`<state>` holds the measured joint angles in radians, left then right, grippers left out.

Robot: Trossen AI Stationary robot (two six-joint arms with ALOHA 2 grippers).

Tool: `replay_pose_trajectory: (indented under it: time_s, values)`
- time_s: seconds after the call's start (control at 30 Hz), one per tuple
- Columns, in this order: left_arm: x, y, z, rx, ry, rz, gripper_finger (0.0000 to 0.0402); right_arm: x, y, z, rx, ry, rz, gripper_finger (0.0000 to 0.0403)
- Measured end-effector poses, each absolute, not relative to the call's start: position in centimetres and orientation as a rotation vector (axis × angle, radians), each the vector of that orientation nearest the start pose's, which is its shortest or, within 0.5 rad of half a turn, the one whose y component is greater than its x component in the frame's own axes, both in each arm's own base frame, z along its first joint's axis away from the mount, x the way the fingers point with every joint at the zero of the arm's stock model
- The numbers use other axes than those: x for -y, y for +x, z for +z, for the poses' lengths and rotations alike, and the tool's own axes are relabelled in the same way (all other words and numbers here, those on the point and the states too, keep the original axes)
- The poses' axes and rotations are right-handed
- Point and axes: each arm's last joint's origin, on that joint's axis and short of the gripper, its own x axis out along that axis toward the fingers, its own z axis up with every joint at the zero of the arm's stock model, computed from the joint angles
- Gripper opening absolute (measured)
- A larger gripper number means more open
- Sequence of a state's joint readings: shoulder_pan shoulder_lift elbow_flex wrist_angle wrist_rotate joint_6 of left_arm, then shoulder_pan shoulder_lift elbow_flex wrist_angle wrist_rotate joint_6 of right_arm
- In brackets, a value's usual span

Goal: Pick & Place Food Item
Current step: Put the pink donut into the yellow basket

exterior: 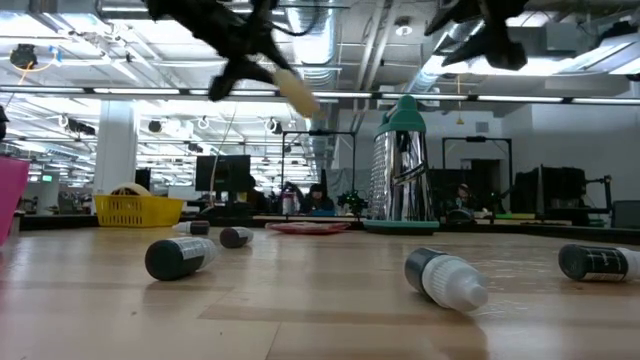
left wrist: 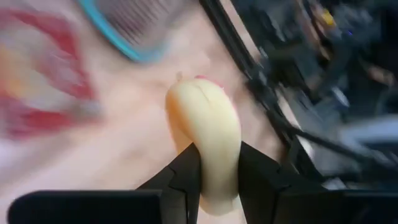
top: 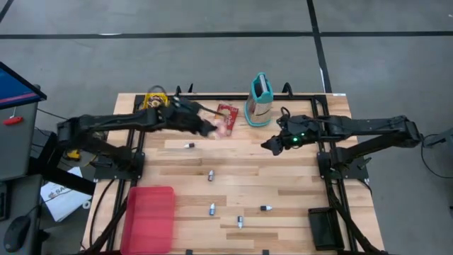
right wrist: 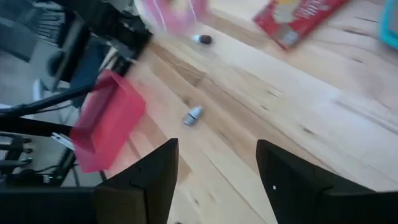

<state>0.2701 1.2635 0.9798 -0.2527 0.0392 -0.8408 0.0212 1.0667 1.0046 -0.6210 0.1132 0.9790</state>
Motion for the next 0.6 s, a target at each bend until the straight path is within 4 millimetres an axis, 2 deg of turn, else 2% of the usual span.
replay_pose_trajectory:
  time_s: [0.2, 0.37, 0.47, 0.6]
  values:
    - [-8.2, 19.7, 32.0, -0.387, -0.849, 0.726, 0.0082, 0.1, 19.5, 32.3, -0.59, 0.887, -0.479, 0.021]
    - [-8.4, 15.0, 32.3, -0.377, -0.86, 1.043, 0.0082, 0.7, 18.7, 32.3, -0.594, 0.886, -0.523, 0.0215]
    - [-8.4, 13.4, 31.9, -0.351, -0.91, 1.241, 0.0081, 1.1, 18.7, 32.3, -0.586, 0.884, -0.537, 0.0215]
    - [-8.8, 13.4, 31.6, -0.239, -0.963, 1.395, 0.0082, 1.4, 18.7, 32.3, -0.582, 0.875, -0.546, 0.0215]
